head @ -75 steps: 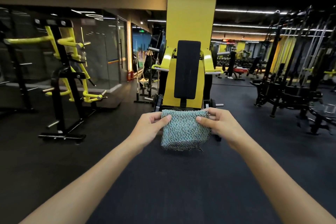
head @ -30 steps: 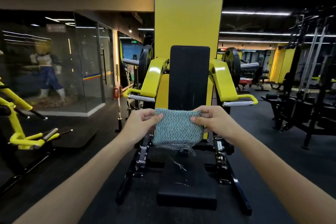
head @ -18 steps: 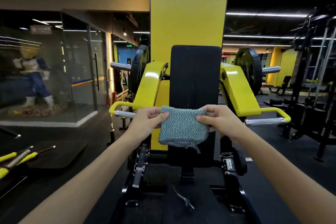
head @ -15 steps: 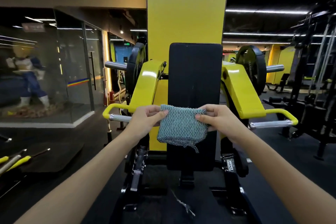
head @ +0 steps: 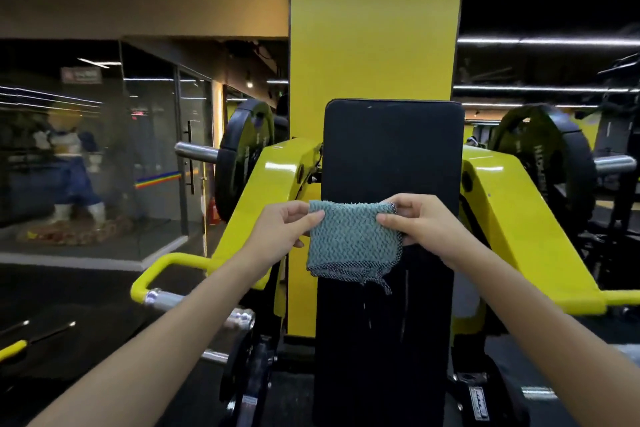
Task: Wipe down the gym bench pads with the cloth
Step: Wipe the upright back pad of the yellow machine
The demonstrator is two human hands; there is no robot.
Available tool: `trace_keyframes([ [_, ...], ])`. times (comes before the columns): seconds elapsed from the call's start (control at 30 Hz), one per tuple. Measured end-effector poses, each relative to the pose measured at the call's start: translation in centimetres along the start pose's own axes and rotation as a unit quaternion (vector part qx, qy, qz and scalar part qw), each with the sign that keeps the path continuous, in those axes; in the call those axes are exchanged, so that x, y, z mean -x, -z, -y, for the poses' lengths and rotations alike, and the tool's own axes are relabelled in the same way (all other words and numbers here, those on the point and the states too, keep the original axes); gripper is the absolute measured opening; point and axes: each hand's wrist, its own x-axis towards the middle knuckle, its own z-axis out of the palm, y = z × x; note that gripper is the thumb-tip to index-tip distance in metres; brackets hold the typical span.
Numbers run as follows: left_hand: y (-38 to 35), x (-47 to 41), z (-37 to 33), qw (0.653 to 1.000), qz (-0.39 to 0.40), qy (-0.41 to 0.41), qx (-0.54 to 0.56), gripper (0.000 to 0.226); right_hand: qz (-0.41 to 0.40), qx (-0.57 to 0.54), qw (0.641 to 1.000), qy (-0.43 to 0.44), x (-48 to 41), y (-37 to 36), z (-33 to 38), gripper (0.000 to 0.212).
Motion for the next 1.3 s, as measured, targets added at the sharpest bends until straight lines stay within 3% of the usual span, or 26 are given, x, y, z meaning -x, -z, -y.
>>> trace_keyframes([
  [0.3, -0.9, -10.6, 3.4, 0.999, -0.045, -0.018, -0.011, 0.008, -0.003, 0.009, 1.0, 0.02, -10.7, 2.0, -3.6, 0.009],
  [0.6, -0.4, -20.2, 6.2, 0.997, -0.043, -0.07, 0.0, 0.004, -0.128, 0.074, 0.987, 0.068, -19.4, 2.0, -6.0, 0.013],
  [0.87, 1.3, -29.9, 6.1, 0.989, -0.053, -0.134, 0.037, 0.008, -0.258, 0.178, 0.945, 0.096, -28.1, 2.1, -3.8, 0.011],
  [1.0, 0.6, -34.8, 5.7, 0.976, -0.089, -0.2, 0.002, 0.008, -0.33, 0.227, 0.912, 0.092, -31.2, 3.1, -3.0, 0.023],
  [1.1, -0.7, -36.7, 6.3, 0.938, -0.156, -0.298, -0.086, 0.01, -0.377, 0.293, 0.872, 0.104, -32.7, 3.2, -3.3, 0.026],
  [1.17, -1.5, -37.4, 7.1, 0.903, -0.185, -0.372, -0.108, 0.016, -0.416, 0.395, 0.809, 0.127, -33.2, 2.4, -3.6, 0.026],
  [1.23, -2.1, -38.2, 7.8, 0.895, -0.166, -0.405, -0.081, 0.028, -0.468, 0.473, 0.727, 0.17, -33.7, 1.6, -3.9, 0.031],
  [1.3, -2.4, -38.8, 8.3, 0.908, -0.124, -0.399, -0.039, 0.039, -0.498, 0.458, 0.704, 0.219, -34.3, 0.9, -4.0, 0.035],
])
